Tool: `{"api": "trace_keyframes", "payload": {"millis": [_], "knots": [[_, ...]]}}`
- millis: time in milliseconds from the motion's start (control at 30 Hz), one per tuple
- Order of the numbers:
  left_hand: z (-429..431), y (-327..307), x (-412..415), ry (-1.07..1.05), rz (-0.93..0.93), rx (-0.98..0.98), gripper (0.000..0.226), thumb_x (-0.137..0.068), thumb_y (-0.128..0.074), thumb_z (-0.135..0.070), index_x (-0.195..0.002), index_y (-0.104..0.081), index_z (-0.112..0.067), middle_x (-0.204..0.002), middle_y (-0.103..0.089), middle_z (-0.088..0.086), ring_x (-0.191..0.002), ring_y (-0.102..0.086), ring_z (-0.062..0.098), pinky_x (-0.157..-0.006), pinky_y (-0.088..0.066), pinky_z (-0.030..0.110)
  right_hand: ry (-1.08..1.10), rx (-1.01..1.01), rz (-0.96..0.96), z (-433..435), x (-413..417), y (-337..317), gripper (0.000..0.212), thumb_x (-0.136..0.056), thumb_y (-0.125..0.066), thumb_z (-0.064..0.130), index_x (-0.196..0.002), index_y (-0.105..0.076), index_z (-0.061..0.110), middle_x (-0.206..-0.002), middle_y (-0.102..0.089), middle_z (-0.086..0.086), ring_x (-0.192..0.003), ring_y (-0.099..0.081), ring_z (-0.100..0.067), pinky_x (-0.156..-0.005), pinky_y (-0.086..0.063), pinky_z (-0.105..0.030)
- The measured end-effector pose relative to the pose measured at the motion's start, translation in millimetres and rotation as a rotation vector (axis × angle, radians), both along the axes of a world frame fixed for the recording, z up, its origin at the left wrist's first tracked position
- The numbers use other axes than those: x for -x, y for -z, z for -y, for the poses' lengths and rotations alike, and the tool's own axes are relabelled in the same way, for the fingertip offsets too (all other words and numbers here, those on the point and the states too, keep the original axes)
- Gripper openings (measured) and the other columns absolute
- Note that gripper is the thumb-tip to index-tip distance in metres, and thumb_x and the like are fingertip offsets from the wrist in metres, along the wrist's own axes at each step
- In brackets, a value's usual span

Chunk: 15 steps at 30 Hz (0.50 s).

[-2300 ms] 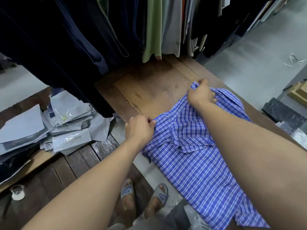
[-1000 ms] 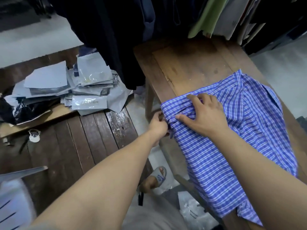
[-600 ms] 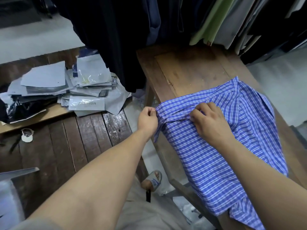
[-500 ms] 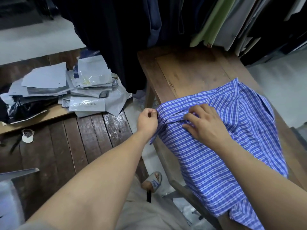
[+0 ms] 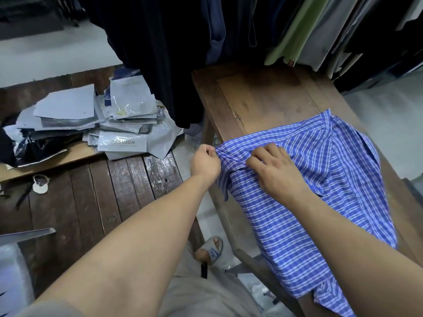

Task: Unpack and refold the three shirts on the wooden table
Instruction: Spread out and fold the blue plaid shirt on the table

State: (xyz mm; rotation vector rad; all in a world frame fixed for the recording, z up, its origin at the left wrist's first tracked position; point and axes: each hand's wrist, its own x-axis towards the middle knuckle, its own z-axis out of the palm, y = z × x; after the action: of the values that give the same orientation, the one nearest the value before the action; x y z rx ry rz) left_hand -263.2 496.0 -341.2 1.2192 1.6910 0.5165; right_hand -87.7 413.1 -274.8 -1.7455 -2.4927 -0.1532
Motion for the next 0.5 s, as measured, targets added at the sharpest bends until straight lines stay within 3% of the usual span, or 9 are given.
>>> {"api": "trace_keyframes", "payload": {"millis": [133,200,300,400,500], "knots": [[1.8,4.1,1.9,0.010,-0.018,-0.017,0.013,-0.103,-0.042,-0.026,-0.094,-0.050,-0.030,-0.110,-0.063,0.006,-0.102,-0.059,0.030,-0.091,-0.051,0.044,-0.008,0.052,-0.010,-0.1,9.9,-3.1,0.012,-0.082,-0.066,0.008,-0.093,-0.064,0.011,-0.091,-0.058,-0.005,-0.087,-0.048,-0.029,-0.074,-0.039,-0.040],[1.5,7.9,6.5,-0.034,0.001,0.032,0.005,-0.102,-0.043,-0.024,-0.101,-0.046,-0.027,-0.120,-0.059,0.010,-0.104,-0.058,0.031,-0.094,-0.051,0.044,-0.008,0.072,-0.020,0.4,12.0,-5.8,0.008,-0.089,-0.062,0.018,-0.093,-0.063,0.011,-0.094,-0.058,-0.005,-0.089,-0.048,-0.028,-0.076,-0.042,-0.041],[6.4,9.2,7.9,-0.153,0.102,0.342,0.017,-0.102,-0.042,-0.026,-0.110,-0.051,-0.013,-0.117,-0.061,0.013,-0.095,-0.061,0.031,-0.082,-0.057,0.040,0.046,0.126,-0.054,-0.3,15.9,-9.6,0.026,-0.095,-0.051,0.038,-0.097,-0.062,0.015,-0.100,-0.057,-0.003,-0.094,-0.049,-0.026,-0.082,-0.044,-0.042],[18.7,-2.9,2.8,-0.150,0.350,0.775,0.031,-0.105,-0.037,-0.028,-0.107,-0.057,-0.005,-0.090,-0.065,0.014,-0.075,-0.064,0.027,-0.070,-0.060,0.036,0.224,0.079,-0.089,-2.2,18.5,-10.4,0.030,-0.099,-0.048,0.039,-0.105,-0.064,0.015,-0.107,-0.060,-0.005,-0.101,-0.050,-0.028,-0.087,-0.043,-0.043],[23.3,-6.6,-7.5,-0.162,0.469,0.903,0.024,-0.106,-0.038,-0.022,-0.105,-0.058,-0.009,-0.084,-0.061,0.013,-0.071,-0.061,0.022,-0.049,-0.056,0.026,0.444,0.122,-0.008,-3.2,19.7,-11.6,0.036,-0.101,-0.046,0.041,-0.123,-0.060,0.016,-0.123,-0.057,-0.011,-0.111,-0.051,-0.035,-0.093,-0.043,-0.051]]}}
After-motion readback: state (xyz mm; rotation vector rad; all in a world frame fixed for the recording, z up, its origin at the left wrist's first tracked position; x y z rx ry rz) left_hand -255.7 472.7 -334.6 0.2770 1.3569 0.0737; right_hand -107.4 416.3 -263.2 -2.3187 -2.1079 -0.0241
